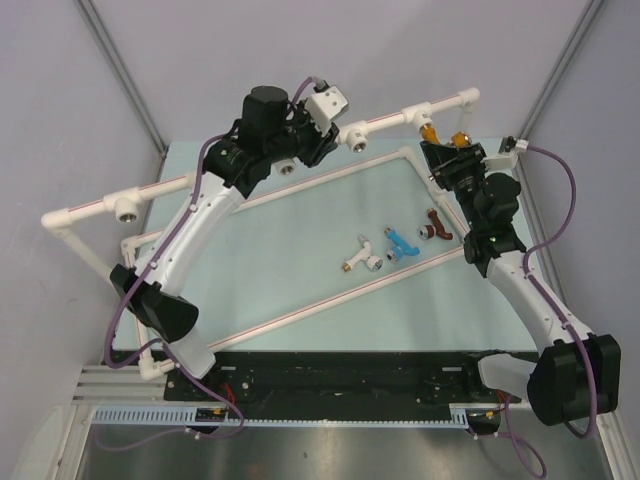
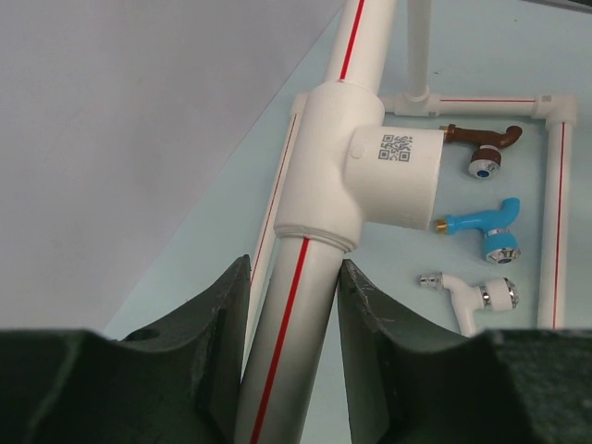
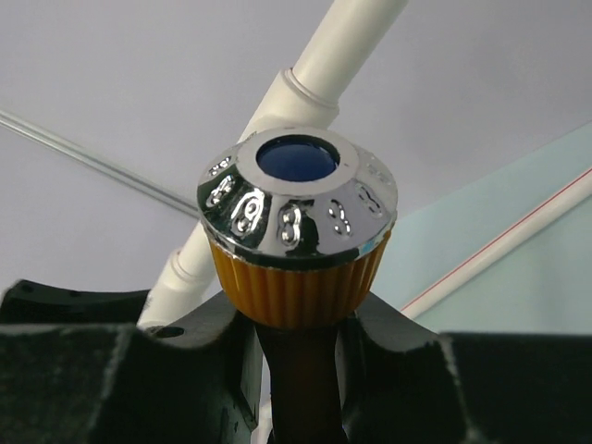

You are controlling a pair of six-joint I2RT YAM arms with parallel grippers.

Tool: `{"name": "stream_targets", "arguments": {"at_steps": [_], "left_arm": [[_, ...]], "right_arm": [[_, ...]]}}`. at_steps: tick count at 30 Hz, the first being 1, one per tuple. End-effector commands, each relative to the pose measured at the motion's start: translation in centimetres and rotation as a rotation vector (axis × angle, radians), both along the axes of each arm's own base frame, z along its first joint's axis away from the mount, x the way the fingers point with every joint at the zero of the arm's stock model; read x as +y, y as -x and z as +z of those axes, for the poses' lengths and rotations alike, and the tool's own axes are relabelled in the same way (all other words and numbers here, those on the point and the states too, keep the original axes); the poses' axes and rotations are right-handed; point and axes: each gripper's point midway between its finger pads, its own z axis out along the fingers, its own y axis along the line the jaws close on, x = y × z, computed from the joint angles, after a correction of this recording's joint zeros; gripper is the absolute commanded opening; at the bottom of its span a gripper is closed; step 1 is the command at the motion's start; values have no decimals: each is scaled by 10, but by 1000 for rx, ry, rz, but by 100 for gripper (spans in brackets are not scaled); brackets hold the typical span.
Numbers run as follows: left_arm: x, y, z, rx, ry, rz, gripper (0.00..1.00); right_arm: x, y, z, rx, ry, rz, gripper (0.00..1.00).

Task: Install the water faucets

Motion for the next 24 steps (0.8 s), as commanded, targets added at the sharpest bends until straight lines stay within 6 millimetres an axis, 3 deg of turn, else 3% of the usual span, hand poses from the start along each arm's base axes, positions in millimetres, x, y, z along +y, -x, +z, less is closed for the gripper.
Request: {"name": "stream_targets", "arguments": {"at_steps": [1,5,10,16,24], "left_arm": [[-22,66,-54,338,-16,-95,0],[-22,66,-54,341,-16,-96,0],[-22,68,-52,339,-13,-102,0],[-23,70,-51,341,-9,-110,0],[-22,72,-49,338,-6,-112,0]], "right_arm": [[-21,7,21,-131,221,-118,0],[-25,6,19,-154,314,-133,0],[-27,3,15,-141,306,-129,0],[-13,5,26,-194,289,-105,0],[-15,3,24,-319,855,-198,0]]}}
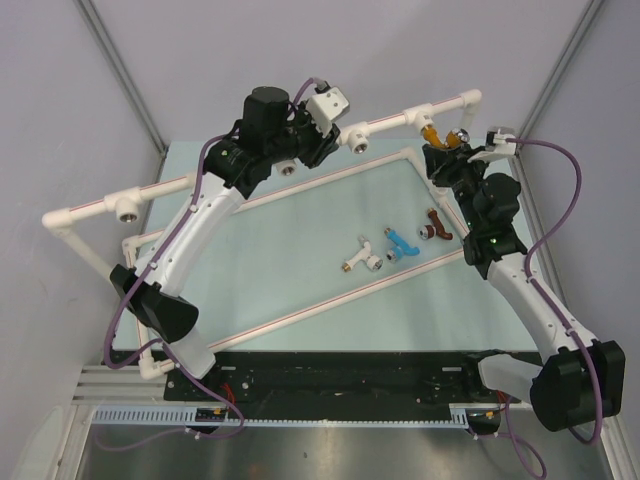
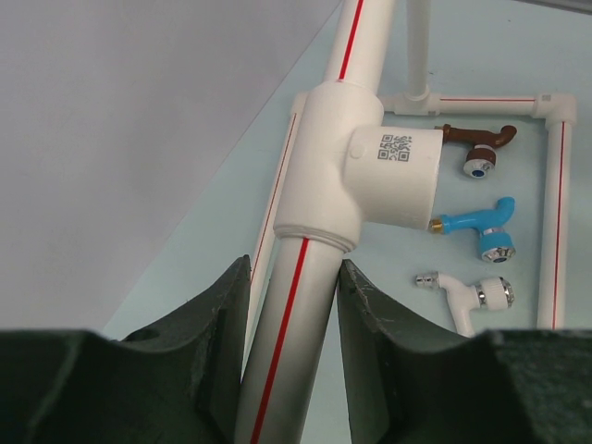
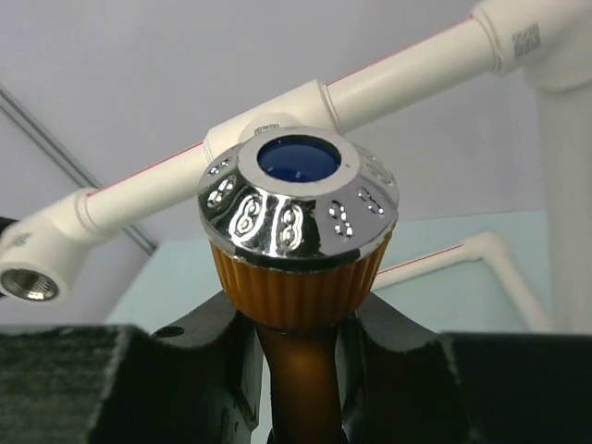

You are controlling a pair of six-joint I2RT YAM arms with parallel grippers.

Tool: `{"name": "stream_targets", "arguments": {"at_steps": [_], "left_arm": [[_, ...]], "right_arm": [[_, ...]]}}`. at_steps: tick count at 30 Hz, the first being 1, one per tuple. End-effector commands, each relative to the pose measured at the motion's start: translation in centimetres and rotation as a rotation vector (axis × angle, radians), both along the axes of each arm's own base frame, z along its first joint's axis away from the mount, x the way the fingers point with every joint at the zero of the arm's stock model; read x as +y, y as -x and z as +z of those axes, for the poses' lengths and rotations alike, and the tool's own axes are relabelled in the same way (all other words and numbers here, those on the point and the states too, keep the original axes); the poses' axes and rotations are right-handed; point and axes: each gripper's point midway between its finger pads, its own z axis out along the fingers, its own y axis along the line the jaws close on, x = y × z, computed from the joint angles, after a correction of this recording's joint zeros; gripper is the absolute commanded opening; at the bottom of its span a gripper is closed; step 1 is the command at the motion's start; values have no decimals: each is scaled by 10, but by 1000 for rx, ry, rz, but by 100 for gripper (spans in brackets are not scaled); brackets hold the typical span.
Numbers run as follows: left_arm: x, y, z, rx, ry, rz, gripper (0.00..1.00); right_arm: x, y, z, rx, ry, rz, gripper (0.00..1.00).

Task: Install the water faucets

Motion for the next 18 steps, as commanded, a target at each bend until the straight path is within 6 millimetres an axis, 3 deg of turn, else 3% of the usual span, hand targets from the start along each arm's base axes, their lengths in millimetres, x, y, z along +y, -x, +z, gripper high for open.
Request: {"name": "stream_targets", "arguments": {"at_steps": [1,7,12,18], "left_arm": [[-18,67,-51,335,-12,-97,0],[-19,68,-51,337,-10,-103,0],[-20,69,-51,342,-5,-110,0],[-21,69,-51,345,-5,-115,0]], "right_arm": [[-9,-1,25,-166,373,-88,0],[-10,-5,19,-228,679,-89,0],[-8,-10,14,-249,808,-81,0],[-9,-14,22,-292,970,-110,0]]}}
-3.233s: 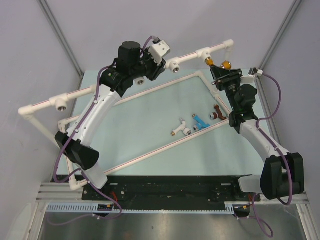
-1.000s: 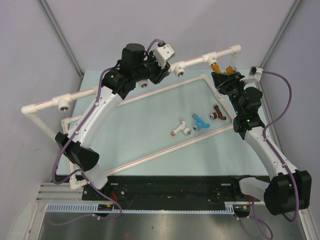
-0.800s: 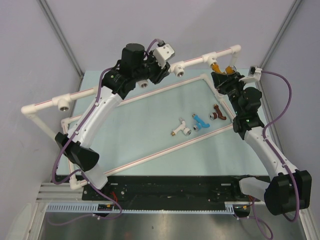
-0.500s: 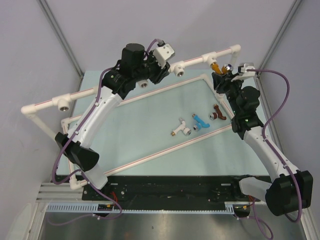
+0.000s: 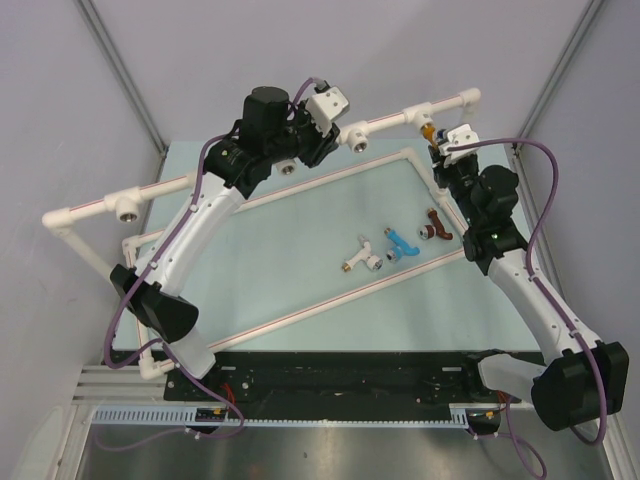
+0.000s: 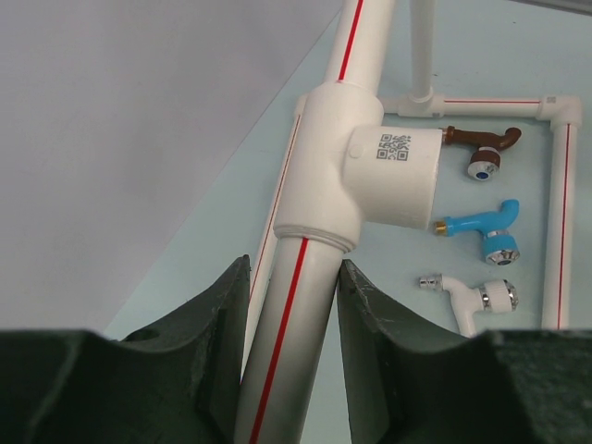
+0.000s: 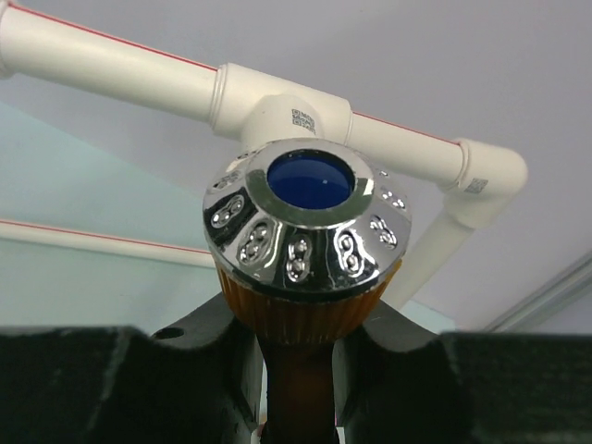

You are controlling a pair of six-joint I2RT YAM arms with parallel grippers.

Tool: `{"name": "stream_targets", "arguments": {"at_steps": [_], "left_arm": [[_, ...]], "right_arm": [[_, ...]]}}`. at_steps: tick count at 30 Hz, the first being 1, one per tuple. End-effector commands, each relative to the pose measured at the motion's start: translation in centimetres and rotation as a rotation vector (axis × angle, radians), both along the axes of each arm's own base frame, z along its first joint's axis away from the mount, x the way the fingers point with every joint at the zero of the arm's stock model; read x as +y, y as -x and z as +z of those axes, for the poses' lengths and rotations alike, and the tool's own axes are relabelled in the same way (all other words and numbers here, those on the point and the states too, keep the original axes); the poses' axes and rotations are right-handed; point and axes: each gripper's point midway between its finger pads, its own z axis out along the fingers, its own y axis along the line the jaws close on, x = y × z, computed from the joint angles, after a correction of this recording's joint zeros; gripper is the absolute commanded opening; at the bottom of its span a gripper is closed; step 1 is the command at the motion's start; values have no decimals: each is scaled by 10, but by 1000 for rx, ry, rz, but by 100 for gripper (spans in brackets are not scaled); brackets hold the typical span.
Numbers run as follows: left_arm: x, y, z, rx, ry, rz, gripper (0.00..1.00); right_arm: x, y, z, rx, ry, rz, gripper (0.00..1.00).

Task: Install the water faucets

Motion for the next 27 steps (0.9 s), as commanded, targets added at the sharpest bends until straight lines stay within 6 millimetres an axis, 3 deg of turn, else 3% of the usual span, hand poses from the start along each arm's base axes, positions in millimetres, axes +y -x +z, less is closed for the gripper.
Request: {"name": "stream_targets", "arguments": {"at_steps": [1,4,8,13,19,27], "left_arm": [[-22,71,-52,349,-6,-119,0],[-23,71,-53,352,-8,-123,0],[-26,73,-53,354,-8,-134,0],[-27,76,-54,355,-11,-135,0],[-28,76,-54,355,-12,-138,0],[-28,77,-54,357,-13,-140,0]], "right_arm": [[7,-8,21,-95,201,-8,0],[8,-11,22,-96,211,-11,0],[23,-14,16,-51,84,64,0],[36,-14,14,48,-219,127,0],[33,-18,23,160,-640,154,0],[36,-22,21,317,-1076,153,0]]}}
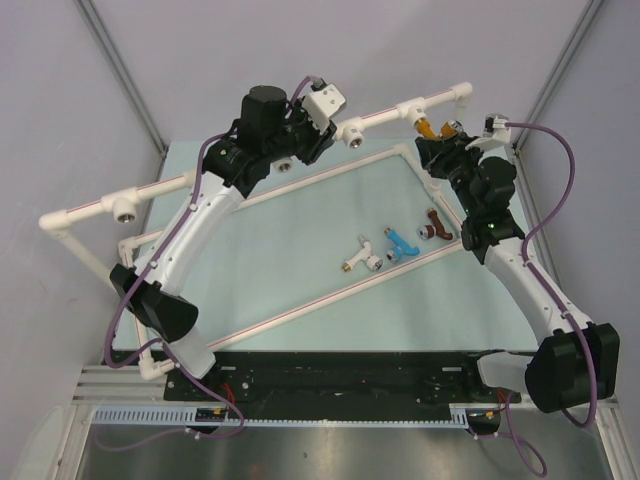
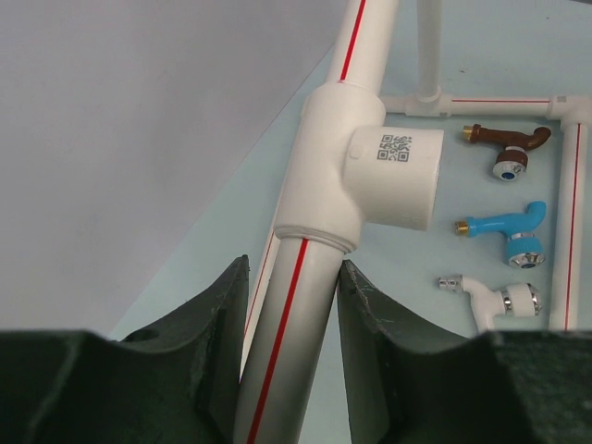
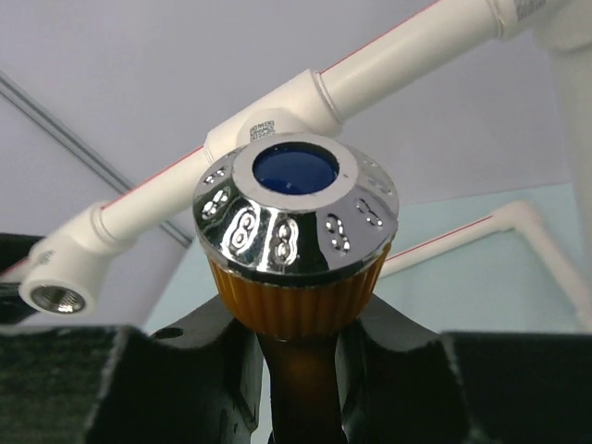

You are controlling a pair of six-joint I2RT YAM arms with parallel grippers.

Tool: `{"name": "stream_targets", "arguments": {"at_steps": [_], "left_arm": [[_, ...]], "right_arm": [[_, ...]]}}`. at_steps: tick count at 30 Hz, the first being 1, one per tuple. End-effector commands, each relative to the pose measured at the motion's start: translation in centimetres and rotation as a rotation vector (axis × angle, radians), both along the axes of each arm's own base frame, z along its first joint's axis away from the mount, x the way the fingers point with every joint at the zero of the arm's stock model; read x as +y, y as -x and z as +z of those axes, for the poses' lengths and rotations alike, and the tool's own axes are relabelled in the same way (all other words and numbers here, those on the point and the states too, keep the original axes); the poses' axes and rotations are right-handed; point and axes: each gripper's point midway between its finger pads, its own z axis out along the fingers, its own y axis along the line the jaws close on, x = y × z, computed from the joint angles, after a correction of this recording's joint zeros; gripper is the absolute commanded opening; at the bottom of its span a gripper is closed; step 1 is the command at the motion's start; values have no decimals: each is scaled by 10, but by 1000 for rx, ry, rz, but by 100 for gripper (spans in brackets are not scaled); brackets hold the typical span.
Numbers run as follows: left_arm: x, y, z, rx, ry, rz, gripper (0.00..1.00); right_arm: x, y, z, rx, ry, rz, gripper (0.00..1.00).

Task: Install the water faucets

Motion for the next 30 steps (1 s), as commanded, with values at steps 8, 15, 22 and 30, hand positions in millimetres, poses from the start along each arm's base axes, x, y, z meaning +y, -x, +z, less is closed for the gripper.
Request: {"name": "stream_targets", "arguments": {"at_steps": [8,15,22,30], "left_arm": [[-37,86,-54,374,5,-183,0],[-36,87,-55,376,2,-184,0],[-36,86,-54,375,6,-183,0],[-38,87,-54,375,12,-187,0]], "right_arm": [[17,-9,23,218,-701,82,0],[23,-12,16,354,-997,132,0],[23,-13,13,428,-1182,165,0],[18,-12,19,413,-1214,158,13]]}}
